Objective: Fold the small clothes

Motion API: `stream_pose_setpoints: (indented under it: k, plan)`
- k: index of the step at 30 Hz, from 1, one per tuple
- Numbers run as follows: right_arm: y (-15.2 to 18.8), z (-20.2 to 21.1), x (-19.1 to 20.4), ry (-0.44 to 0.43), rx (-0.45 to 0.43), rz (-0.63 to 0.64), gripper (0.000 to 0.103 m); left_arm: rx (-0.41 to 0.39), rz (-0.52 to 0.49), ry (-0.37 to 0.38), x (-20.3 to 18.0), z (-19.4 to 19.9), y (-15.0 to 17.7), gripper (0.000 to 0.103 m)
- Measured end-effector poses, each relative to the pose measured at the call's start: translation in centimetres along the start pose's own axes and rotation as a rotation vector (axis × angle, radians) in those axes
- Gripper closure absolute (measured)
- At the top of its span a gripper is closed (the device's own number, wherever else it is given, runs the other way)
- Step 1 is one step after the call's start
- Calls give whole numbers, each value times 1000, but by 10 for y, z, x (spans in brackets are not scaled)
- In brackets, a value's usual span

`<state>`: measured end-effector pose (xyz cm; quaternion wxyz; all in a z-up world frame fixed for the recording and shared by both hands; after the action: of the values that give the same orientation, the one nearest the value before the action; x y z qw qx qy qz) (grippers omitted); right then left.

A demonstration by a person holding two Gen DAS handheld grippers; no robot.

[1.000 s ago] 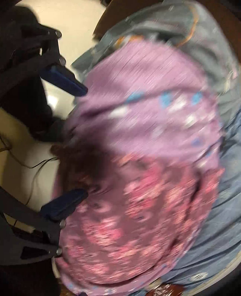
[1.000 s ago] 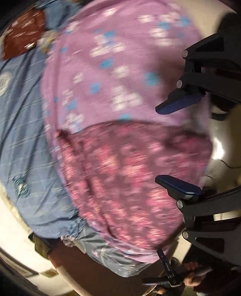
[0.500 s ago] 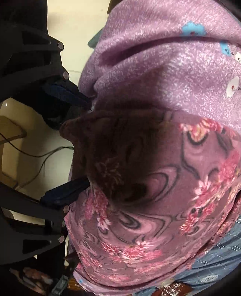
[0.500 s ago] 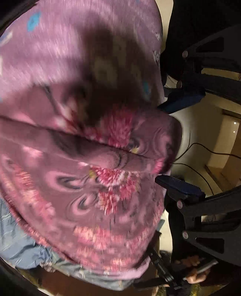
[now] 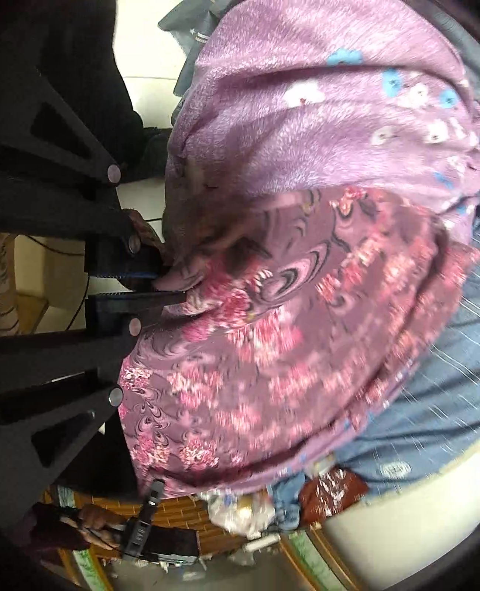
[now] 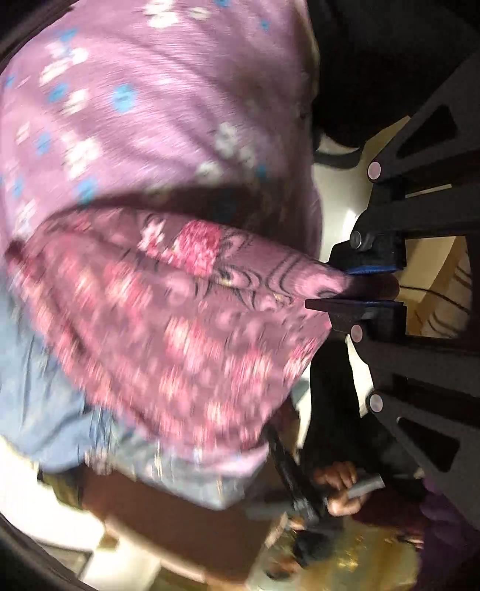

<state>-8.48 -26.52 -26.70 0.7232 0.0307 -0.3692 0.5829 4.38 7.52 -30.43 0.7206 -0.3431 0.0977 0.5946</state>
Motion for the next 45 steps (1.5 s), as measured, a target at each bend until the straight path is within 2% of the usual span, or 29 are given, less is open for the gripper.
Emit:
stream_pose_setpoints:
  k: [4, 9, 13, 16, 21, 24, 28, 31, 35, 39, 41, 42, 43, 44, 45]
  plan:
    - [-22, 41, 35, -154, -89, 33, 94, -46, 12, 66, -9, 26, -17, 100]
    - [-54, 62, 49, -255, -167, 35, 94, -105, -42, 153, -34, 56, -40, 100]
    - [-74, 58, 43, -210, -192, 32, 94, -102, -128, 101, -47, 56, -55, 100]
    - [-80, 41, 32, -173, -163, 9, 94, -70, -81, 104, -41, 42, -53, 100]
    - [-86, 43, 26, -200, -174, -12, 94, -98, -50, 162, -44, 57, -64, 100]
    - [-107, 57, 34, -221, -223, 17, 94, -146, -63, 186, -52, 74, -95, 100]
    - [-163, 72, 45, -241, -315, 26, 94, -204, -58, 172, -57, 84, -157, 100]
    - [-229, 66, 42, -229, -376, -2, 94, -237, -51, 139, -54, 76, -215, 100]
    - [-320, 35, 25, -219, -423, -67, 94, -245, -25, 102, -50, 37, -304, 100]
    - [-409, -19, -3, -165, -462, -149, 94, -227, 51, 23, -20, -39, -383, 100]
    - [-441, -47, -17, -125, -475, -190, 87, -211, 91, -13, 2, -76, -403, 99]
    - [-453, -64, -27, -95, -473, -215, 85, -210, 147, -47, 21, -95, -410, 99]
    - [-461, -82, -38, -69, -458, -242, 73, -217, 185, -65, 33, -105, -413, 99]
    - [-465, -94, -46, -43, -442, -263, 53, -237, 227, -68, 48, -112, -414, 99]
    - [-467, -107, -57, -8, -425, -290, 48, -259, 252, -63, 55, -111, -414, 99]
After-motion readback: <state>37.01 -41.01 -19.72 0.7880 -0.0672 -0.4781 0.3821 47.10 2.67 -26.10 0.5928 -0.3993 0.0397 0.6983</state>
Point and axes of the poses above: each gripper's, at about its wrist camera, not at the fingertips, and z roughly against the way its jaws point, x to its left, y to its underside, the point moved 7 cm from there along -z, roughly the way its jaws point, and after that the axes turned 3 degrees about -x, right-handed, at the moved point
